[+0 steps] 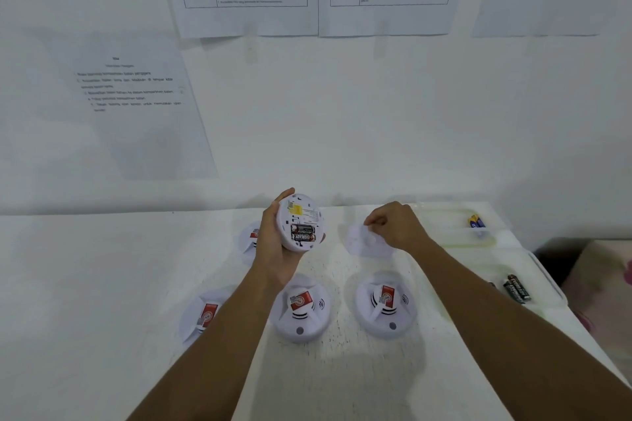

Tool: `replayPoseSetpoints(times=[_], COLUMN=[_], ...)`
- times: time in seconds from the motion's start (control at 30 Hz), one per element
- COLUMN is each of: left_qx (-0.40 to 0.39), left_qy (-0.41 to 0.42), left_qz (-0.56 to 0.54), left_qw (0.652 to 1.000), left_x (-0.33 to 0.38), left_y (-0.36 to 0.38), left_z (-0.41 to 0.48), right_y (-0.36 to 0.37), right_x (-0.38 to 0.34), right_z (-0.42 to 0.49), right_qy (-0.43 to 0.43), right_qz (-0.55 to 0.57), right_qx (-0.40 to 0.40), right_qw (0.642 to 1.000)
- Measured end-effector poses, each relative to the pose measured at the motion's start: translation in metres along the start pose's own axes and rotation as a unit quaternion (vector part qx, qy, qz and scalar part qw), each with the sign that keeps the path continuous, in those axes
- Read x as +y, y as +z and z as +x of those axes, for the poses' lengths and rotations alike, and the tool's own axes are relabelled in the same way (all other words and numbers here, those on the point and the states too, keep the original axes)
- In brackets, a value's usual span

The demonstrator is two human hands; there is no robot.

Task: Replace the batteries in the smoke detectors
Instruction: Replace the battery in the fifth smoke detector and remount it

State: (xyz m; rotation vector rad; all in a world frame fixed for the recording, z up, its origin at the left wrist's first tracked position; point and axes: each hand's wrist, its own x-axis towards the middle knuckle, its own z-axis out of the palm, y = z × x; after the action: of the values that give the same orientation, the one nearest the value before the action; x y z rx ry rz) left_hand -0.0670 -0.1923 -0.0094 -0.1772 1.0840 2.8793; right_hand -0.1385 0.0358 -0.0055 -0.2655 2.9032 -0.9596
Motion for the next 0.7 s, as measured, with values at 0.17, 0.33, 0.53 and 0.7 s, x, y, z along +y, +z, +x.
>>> replayPoseSetpoints(times=[0.17, 0.33, 0.53, 0.7], left_qx=[0.001, -0.006, -0.015, -0.025], left_qy=[-0.008, -0.008, 0.012, 0.034], left_qz=[-0.006, -0.025, -0.018, -0.003], left_qw=[1.000, 1.000, 1.000, 0.999], left_x=[-0.003, -0.005, -0.009, -0.007], left_y=[-0.002, 0.003, 0.023, 0.041], left_z=[-0.002, -0.007, -0.020, -0.034], right_y=[0.009, 0.008, 0.015, 0.031], right_x=[0.003, -0.019, -0.080, -0.107], right_z=[0.006, -0.017, -0.072, -0.091], right_qy=[-0.008, -0.060, -0.118, -0.102], right_qz=[0.020, 0.071, 0.206, 0.224], right_qx=[0.002, 0.083, 0.115, 0.133], right_qw=[1.000, 0.992, 0.965, 0.960])
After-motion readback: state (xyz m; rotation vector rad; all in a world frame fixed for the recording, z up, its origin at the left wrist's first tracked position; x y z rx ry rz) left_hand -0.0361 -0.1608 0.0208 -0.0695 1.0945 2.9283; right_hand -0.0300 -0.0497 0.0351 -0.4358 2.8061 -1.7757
